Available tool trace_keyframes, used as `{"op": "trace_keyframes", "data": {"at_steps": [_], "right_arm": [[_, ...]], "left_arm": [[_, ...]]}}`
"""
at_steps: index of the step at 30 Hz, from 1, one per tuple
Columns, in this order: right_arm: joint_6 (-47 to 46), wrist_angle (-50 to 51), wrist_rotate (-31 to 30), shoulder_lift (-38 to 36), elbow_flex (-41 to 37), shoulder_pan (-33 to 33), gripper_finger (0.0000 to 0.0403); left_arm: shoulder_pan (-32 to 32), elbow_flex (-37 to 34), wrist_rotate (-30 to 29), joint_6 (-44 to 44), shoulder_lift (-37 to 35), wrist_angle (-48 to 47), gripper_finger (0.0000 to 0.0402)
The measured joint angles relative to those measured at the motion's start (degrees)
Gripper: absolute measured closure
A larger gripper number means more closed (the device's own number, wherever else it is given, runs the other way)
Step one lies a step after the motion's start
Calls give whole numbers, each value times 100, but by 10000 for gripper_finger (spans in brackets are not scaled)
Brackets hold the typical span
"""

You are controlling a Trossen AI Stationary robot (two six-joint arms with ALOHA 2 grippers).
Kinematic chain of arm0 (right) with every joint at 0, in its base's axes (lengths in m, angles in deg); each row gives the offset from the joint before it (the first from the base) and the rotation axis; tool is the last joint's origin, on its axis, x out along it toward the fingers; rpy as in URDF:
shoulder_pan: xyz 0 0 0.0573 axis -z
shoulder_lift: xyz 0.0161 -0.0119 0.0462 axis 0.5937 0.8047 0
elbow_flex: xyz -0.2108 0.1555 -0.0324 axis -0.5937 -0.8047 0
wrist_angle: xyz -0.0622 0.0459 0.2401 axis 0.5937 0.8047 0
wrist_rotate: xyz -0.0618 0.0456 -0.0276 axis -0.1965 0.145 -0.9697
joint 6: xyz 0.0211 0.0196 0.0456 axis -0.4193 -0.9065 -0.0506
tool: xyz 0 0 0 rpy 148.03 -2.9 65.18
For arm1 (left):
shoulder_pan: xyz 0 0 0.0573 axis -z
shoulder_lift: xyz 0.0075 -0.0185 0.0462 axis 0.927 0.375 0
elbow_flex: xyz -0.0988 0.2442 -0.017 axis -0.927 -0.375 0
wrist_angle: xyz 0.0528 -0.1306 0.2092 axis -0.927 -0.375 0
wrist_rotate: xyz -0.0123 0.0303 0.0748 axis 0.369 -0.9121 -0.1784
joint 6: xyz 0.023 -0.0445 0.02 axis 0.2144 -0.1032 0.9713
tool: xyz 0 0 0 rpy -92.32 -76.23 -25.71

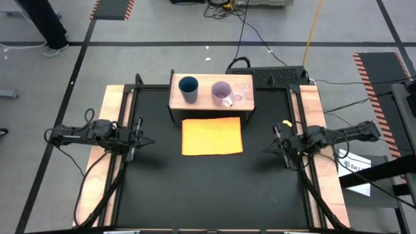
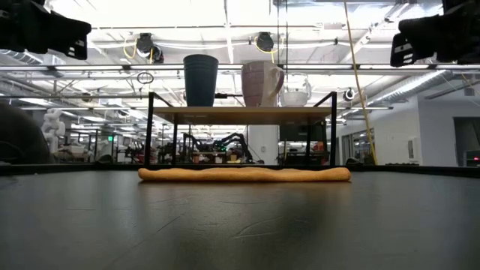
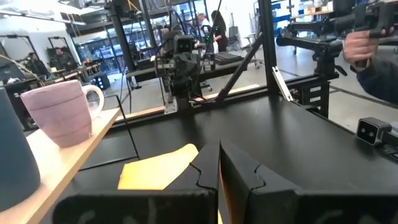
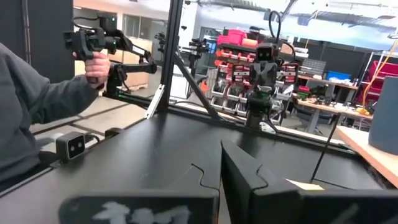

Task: Stack small to large cups/mugs on shelf
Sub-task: Return to Home Position

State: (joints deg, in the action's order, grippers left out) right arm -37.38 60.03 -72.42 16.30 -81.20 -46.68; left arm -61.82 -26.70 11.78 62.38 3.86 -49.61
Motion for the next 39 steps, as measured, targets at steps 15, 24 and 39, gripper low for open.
{"op": "trace_keyframes", "data": {"at_steps": [15,24,39], "right_arm": [[-47,-425,29,-214,-481,0,403],[-176,-251,42,-214,-491,0,403],[-177,-296,44,-214,-500,0,403]], "left_arm": [[0,-794,33,-156,-2,1065,385],[0,-1131,37,-239,-2,1405,385],[0,-1131,85,-221,-2,1486,385]]}}
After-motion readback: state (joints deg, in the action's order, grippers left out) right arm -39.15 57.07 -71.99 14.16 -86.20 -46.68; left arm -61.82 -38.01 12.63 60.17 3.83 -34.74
